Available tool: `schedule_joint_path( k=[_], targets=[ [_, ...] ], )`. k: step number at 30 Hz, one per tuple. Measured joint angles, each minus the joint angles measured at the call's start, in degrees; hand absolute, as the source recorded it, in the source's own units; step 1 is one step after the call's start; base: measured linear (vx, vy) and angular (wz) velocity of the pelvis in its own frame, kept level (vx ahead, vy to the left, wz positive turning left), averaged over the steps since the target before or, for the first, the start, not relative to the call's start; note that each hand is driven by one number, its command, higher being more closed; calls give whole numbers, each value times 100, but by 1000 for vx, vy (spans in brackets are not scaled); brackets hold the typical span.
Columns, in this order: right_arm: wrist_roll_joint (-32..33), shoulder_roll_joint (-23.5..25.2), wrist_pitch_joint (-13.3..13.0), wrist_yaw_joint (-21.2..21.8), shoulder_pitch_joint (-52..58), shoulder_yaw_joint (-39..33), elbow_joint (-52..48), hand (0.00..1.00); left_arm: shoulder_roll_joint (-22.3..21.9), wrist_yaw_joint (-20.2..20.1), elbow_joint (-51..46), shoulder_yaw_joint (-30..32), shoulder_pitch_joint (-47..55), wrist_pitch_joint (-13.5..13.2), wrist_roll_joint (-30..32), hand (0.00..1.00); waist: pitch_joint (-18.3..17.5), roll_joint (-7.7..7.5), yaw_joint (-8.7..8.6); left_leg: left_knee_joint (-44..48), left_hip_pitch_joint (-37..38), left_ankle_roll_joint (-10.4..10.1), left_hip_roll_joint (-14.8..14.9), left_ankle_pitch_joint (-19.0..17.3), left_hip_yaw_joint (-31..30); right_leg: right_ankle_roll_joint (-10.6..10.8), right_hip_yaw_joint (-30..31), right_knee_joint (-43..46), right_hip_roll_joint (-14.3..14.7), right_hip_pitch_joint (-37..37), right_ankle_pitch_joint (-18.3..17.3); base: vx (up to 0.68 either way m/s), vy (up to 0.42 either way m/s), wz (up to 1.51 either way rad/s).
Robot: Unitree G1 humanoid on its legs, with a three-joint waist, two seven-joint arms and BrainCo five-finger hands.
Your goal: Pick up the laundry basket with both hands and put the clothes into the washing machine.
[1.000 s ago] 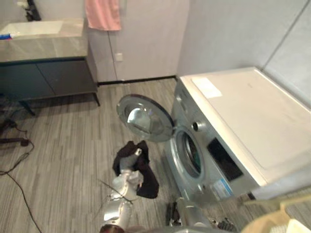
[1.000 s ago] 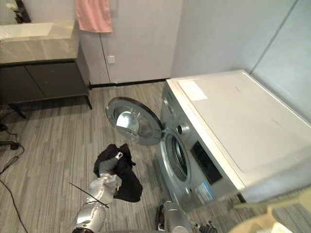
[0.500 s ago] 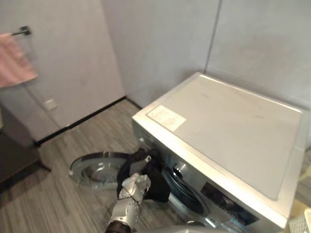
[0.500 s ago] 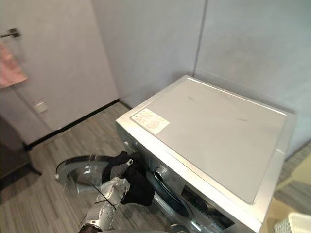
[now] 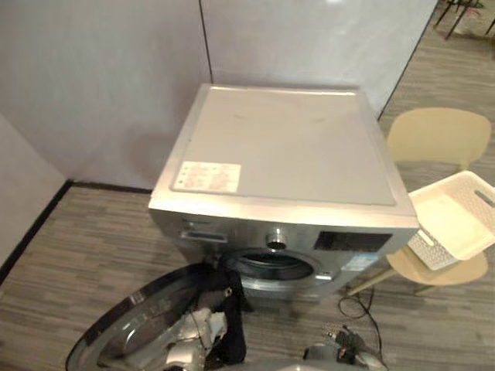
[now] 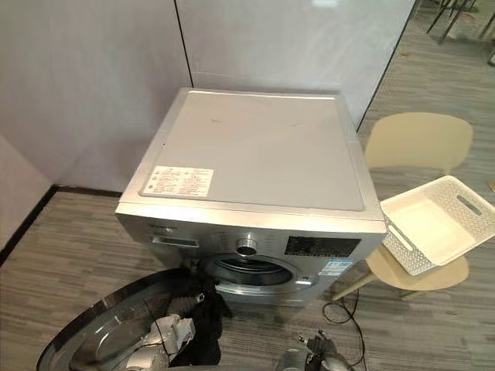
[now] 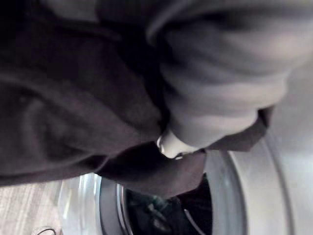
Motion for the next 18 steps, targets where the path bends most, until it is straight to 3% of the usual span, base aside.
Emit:
schedule_joint_path(
  k=[1, 5, 6, 7, 9, 11, 12, 13, 14, 15, 16, 17, 18],
  targets=[
    [-69, -21, 5, 27, -37, 17, 16, 0, -24, 0, 79, -8, -15, -2, 1, 100, 17, 83, -1, -58, -17, -53, 67, 70, -3, 11, -25, -131, 96, 11, 57, -14, -110, -8],
    [-427, -97, 29, 19, -224, 422, 242, 0, -41, 30, 161, -7, 24, -10, -16, 100, -17, 145, 111, -366, -66, -271, 437, 444, 105, -148, -32, -812, 647, 72, 354, 20, -154, -20],
    [-435, -97, 29, 19, -228, 429, 243, 0, -40, 32, 161, -7, 23, -11, -17, 100, -17, 144, 111, -369, -67, -273, 442, 450, 105, -152, -33, -821, 654, 73, 357, 10, -232, -16],
    [-626, -86, 76, 4, -332, 756, 259, 0, -27, 119, 217, -13, -66, -37, -103, 100, 62, 42, 113, -372, -139, -357, 628, 568, 93, -283, -71, -1003, 891, 94, 449, 3, -226, -14],
    [-736, -76, 98, -35, -492, 1151, 248, 0, 15, 184, 380, -61, -296, -29, -223, 100, 237, -10, 79, -214, -278, -422, 829, 634, -13, -404, -194, -1152, 1135, 116, 534, -19, -195, -11],
    [-718, -104, 63, -165, -680, 1488, 122, 0, -10, 350, 393, -178, -675, -33, -389, 100, 700, -54, 51, 413, -513, -262, 915, 740, -94, -424, -176, -1070, 1142, 172, 523, -56, -104, -4],
    [-689, -113, 33, -249, -914, 1662, -42, 0, -27, 436, 384, -166, -1047, -43, -511, 100, 1092, -102, 39, 1210, -984, -64, 913, 728, -220, -508, -31, -802, 1016, 57, 458, -136, -26, -12],
    [-605, -158, 9, -283, -1069, 1767, -82, 0, -72, 517, 351, -165, -1246, -84, -626, 100, 1269, -171, 34, 1528, -1259, 14, 840, 594, -271, -519, 38, -598, 934, -134, 432, -257, 27, -39],
    [-448, -208, -15, -391, -1433, 1927, -199, 0, -130, 654, 253, -154, -1679, -199, -827, 100, 1426, -149, 43, 1840, -1891, 36, 538, 390, -447, -542, 194, -130, 761, -744, 416, -316, 123, -72],
    [-338, -224, -33, -507, -1825, 2157, -285, 0, -166, 795, 175, -151, -2175, -329, -982, 100, 1554, -114, 30, 1799, -2442, 43, 326, 419, -546, -555, 323, 286, 737, -1414, 404, -280, 139, -84],
    [-284, -219, -28, -551, -2026, 2285, -356, 0, -199, 877, 160, -152, -2426, -404, -1068, 100, 1646, -57, 23, 1795, -2665, 53, 315, 434, -566, -546, 332, 456, 791, -1654, 359, -294, 204, -82],
    [-224, -58, -28, -671, -2372, 2487, -729, 0, -163, 1070, 141, -121, -3100, -514, -1218, 100, 1994, -78, 2, 2187, -3076, 260, 476, -93, -591, -507, 392, 1138, 817, -2232, 126, -227, 165, -46],
    [-223, 56, -25, -732, -2461, 2489, -951, 0, -159, 1143, 83, -119, -3360, -520, -1266, 100, 2143, -194, 13, 2448, -3257, 292, 495, -145, -562, -499, 408, 1439, 748, -2457, 32, -260, 169, -34]
  ],
)
